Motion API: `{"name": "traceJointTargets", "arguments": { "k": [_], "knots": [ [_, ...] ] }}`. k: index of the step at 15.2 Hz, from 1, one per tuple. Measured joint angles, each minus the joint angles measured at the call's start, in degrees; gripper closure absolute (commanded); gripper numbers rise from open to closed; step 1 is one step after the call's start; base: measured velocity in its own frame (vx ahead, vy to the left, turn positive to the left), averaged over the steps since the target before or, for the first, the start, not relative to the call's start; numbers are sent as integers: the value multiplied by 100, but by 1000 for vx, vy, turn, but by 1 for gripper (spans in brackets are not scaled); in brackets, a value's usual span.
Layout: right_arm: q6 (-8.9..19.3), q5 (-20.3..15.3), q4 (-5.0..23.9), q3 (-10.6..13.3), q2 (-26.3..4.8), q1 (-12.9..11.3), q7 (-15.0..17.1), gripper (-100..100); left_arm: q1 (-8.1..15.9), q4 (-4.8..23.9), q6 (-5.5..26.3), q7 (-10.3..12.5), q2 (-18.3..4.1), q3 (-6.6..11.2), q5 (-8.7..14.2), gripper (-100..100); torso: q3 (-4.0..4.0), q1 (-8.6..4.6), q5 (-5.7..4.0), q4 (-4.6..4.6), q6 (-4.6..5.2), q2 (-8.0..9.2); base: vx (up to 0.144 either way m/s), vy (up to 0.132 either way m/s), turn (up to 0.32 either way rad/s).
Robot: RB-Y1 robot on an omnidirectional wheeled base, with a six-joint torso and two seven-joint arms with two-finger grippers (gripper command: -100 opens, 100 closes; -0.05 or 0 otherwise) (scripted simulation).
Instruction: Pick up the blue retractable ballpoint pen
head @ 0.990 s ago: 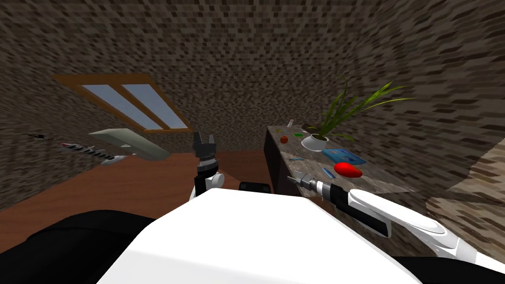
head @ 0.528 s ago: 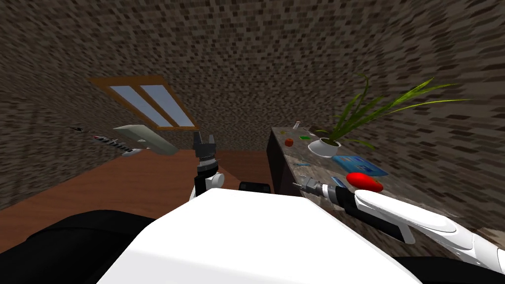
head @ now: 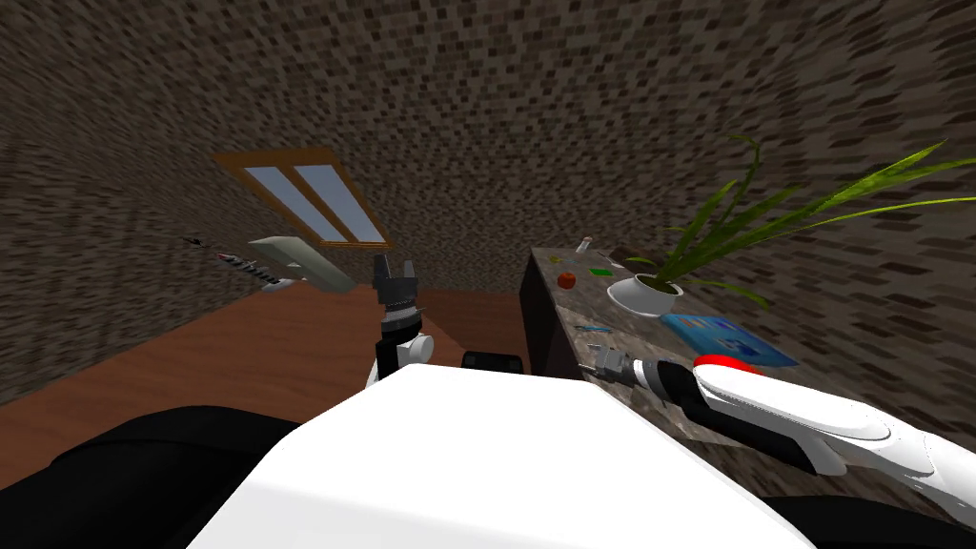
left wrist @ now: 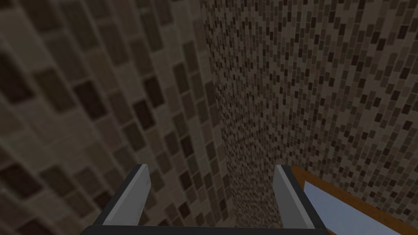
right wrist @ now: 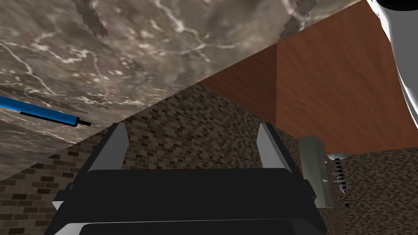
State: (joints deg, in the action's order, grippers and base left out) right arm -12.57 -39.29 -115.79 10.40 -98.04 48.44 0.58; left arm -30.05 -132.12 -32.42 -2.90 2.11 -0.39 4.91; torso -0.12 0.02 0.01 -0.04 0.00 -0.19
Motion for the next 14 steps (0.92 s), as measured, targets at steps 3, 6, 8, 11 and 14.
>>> {"name": "traceJointTargets", "arguments": {
  "k": [3,6,8,11,14],
  "knots": [
    [30,-145,92,25,-343,137,-40,-100,0,0,0,0,0,0,0,0,0,-1,0,0,0,-1,49,-20,133],
    [123,-256,133,32,-703,310,-83,-100,0,0,0,0,0,0,0,0,0,1,0,0,0,0,47,-18,126],
    [163,-556,198,357,-935,89,64,-100,0,0,0,0,0,0,0,0,-1,0,0,-1,-2,-2,42,-19,114],
    [281,-285,228,278,-1337,427,-225,-100,0,0,0,0,0,0,0,0,0,0,1,0,-2,0,41,-23,113],
    [254,-518,280,265,-1405,432,-150,-100,0,0,0,0,0,0,0,0,8,4,0,3,3,14,18,-9,27]
  ]
}}
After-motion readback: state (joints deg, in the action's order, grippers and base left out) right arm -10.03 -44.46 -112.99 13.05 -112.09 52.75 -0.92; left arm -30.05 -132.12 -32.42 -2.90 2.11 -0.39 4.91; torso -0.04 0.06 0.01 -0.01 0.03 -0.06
